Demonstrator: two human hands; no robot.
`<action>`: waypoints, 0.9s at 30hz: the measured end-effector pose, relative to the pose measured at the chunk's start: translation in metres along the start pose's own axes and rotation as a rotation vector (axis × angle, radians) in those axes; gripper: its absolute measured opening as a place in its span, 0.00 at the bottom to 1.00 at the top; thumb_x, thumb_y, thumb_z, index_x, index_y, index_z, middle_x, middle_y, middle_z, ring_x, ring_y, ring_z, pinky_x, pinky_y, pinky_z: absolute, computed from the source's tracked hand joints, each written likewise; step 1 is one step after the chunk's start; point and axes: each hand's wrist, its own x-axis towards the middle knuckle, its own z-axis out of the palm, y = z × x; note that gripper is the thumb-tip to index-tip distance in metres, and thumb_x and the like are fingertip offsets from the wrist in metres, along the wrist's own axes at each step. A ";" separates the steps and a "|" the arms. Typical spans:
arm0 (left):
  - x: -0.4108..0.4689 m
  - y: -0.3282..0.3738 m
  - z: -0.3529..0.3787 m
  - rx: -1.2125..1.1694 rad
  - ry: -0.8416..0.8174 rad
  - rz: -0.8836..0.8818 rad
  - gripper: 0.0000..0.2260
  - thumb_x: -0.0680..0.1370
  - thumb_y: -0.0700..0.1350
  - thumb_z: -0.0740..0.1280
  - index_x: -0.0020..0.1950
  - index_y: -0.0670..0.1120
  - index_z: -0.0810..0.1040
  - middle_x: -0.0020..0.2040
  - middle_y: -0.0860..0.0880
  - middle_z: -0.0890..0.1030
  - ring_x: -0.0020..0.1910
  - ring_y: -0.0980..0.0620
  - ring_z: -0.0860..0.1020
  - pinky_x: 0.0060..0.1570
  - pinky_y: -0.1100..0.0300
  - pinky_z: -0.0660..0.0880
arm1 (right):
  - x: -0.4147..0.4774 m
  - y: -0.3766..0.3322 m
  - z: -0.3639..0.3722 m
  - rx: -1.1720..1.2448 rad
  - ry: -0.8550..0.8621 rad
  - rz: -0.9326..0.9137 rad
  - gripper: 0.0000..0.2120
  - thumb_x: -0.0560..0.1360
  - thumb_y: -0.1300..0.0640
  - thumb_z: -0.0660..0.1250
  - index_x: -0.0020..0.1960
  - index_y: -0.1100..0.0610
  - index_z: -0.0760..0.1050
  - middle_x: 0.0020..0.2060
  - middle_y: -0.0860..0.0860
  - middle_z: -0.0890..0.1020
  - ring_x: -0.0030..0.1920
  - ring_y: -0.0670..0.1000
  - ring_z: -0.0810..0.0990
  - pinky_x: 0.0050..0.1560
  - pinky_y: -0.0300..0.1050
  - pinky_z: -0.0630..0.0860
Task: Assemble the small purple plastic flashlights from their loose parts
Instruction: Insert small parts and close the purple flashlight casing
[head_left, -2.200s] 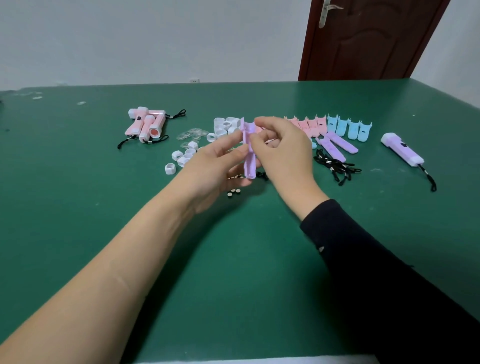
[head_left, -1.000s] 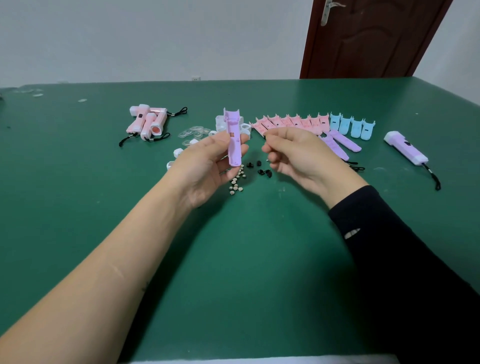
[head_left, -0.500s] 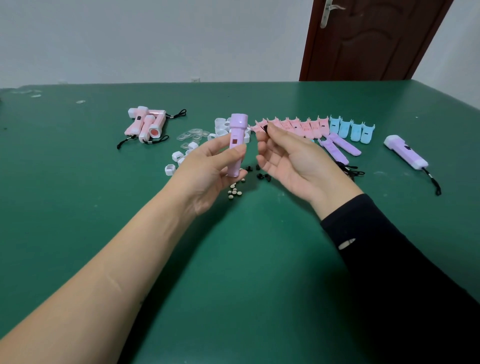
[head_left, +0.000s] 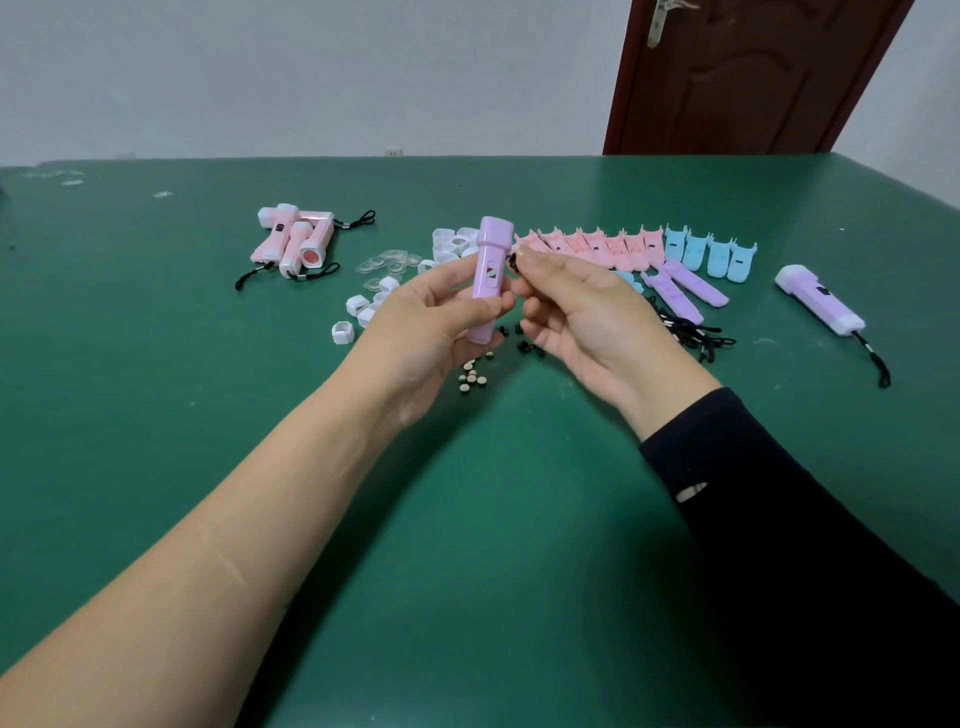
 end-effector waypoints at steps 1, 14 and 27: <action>0.000 0.000 0.000 -0.001 -0.004 0.004 0.17 0.78 0.33 0.65 0.66 0.44 0.77 0.50 0.51 0.85 0.51 0.57 0.81 0.47 0.63 0.76 | 0.000 0.001 0.000 -0.022 0.012 0.000 0.09 0.77 0.57 0.68 0.37 0.55 0.79 0.30 0.47 0.80 0.28 0.41 0.74 0.35 0.34 0.75; -0.001 -0.001 0.005 0.058 0.176 0.039 0.11 0.80 0.34 0.62 0.62 0.43 0.72 0.50 0.50 0.84 0.51 0.54 0.82 0.53 0.53 0.77 | -0.001 0.008 0.011 0.220 0.053 0.308 0.14 0.76 0.50 0.68 0.35 0.53 0.84 0.28 0.44 0.71 0.25 0.41 0.65 0.28 0.33 0.63; -0.007 -0.007 0.014 0.430 0.140 0.207 0.16 0.80 0.36 0.61 0.64 0.51 0.77 0.43 0.52 0.83 0.39 0.56 0.78 0.51 0.53 0.76 | -0.002 0.021 0.030 0.414 0.219 0.320 0.12 0.76 0.48 0.68 0.36 0.52 0.77 0.26 0.43 0.68 0.22 0.41 0.63 0.27 0.32 0.64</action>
